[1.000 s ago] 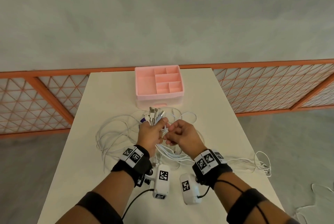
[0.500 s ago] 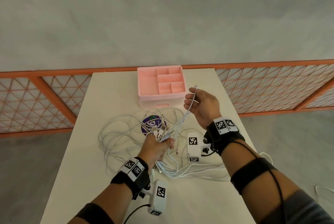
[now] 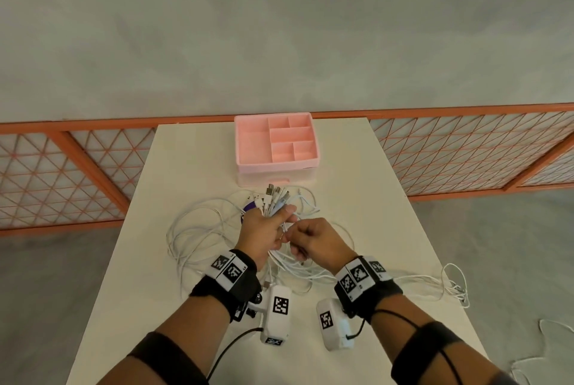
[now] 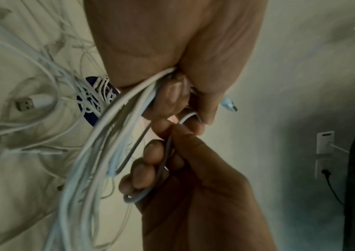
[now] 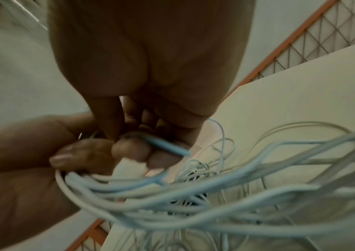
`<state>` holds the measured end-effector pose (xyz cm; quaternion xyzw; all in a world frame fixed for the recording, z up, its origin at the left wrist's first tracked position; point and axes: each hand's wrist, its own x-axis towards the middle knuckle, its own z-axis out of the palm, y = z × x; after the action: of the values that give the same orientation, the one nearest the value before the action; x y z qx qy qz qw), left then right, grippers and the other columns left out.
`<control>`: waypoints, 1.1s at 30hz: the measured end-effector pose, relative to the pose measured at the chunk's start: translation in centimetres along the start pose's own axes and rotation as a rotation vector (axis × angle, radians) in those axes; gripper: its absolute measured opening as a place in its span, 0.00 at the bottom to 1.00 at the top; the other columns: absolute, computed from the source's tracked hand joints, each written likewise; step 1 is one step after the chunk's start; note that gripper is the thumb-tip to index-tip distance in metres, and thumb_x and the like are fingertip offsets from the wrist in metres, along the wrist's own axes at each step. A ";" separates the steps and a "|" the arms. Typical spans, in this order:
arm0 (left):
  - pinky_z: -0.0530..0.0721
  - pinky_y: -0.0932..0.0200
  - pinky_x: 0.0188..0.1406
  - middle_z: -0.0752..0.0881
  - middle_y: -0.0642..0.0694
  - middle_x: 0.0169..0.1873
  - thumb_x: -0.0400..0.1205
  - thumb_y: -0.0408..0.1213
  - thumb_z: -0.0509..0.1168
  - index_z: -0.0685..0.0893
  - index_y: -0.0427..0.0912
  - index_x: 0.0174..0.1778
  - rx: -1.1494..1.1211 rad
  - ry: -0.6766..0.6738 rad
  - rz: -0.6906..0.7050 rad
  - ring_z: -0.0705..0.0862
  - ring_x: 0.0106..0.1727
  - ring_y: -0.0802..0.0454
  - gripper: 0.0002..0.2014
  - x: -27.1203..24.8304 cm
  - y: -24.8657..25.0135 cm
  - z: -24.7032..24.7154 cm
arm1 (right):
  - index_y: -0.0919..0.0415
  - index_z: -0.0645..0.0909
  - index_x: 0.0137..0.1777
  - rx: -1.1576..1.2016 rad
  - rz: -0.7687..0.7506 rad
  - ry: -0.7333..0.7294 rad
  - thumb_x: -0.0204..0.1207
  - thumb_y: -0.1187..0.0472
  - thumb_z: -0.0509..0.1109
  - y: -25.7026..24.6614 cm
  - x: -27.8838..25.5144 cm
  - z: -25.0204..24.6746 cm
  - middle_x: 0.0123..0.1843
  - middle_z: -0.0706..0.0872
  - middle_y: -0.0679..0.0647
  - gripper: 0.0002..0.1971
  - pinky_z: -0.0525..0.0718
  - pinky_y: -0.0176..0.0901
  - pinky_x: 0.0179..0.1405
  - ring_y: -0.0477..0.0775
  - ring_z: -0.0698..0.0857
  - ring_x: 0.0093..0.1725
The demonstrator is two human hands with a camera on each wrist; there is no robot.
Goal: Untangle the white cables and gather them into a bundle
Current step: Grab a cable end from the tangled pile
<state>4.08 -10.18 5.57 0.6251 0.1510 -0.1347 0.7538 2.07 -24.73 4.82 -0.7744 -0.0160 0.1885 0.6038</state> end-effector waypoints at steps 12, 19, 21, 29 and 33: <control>0.64 0.62 0.20 0.82 0.38 0.24 0.73 0.50 0.81 0.87 0.29 0.43 0.221 -0.123 0.135 0.65 0.19 0.50 0.24 -1.1 -1.8 -0.5 | 0.63 0.76 0.28 0.377 0.402 0.290 0.80 0.39 0.66 -1.3 0.9 -1.6 0.19 0.74 0.59 0.29 0.89 0.58 0.36 0.63 0.86 0.25; 0.62 0.65 0.19 0.87 0.42 0.26 0.78 0.39 0.77 0.89 0.30 0.42 0.251 -0.170 0.086 0.65 0.17 0.53 0.13 -1.6 -2.1 -1.4 | 0.66 0.86 0.44 0.553 0.326 0.411 0.77 0.63 0.73 -1.3 1.7 -4.1 0.29 0.75 0.53 0.06 0.62 0.35 0.15 0.47 0.68 0.23; 0.63 0.63 0.21 0.80 0.51 0.18 0.80 0.38 0.75 0.87 0.30 0.36 0.217 -0.101 0.058 0.64 0.16 0.55 0.14 -1.4 -2.4 -1.8 | 0.68 0.87 0.45 0.613 0.258 0.495 0.76 0.67 0.72 -2.1 1.9 -5.1 0.33 0.78 0.55 0.03 0.63 0.36 0.17 0.48 0.70 0.25; 0.61 0.63 0.21 0.79 0.42 0.23 0.79 0.40 0.77 0.88 0.37 0.31 0.221 -0.074 0.044 0.64 0.18 0.52 0.14 -0.5 -2.5 -1.7 | 0.63 0.80 0.53 0.848 0.032 0.494 0.83 0.64 0.63 -5.4 1.7 -9.3 0.34 0.82 0.57 0.05 0.63 0.37 0.18 0.49 0.67 0.23; 0.63 0.65 0.18 0.85 0.40 0.31 0.79 0.36 0.76 0.90 0.36 0.38 0.142 -0.048 0.001 0.66 0.19 0.54 0.08 -0.7 -3.0 -2.2 | 0.63 0.82 0.57 0.748 -0.056 0.437 0.85 0.59 0.62 -6.9 1.4 -10.6 0.34 0.85 0.57 0.10 0.63 0.37 0.19 0.48 0.68 0.22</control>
<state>2.16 -8.56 2.78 0.6736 0.1229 -0.1598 0.7111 8.12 -32.40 13.01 -0.5234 0.1605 -0.0036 0.8368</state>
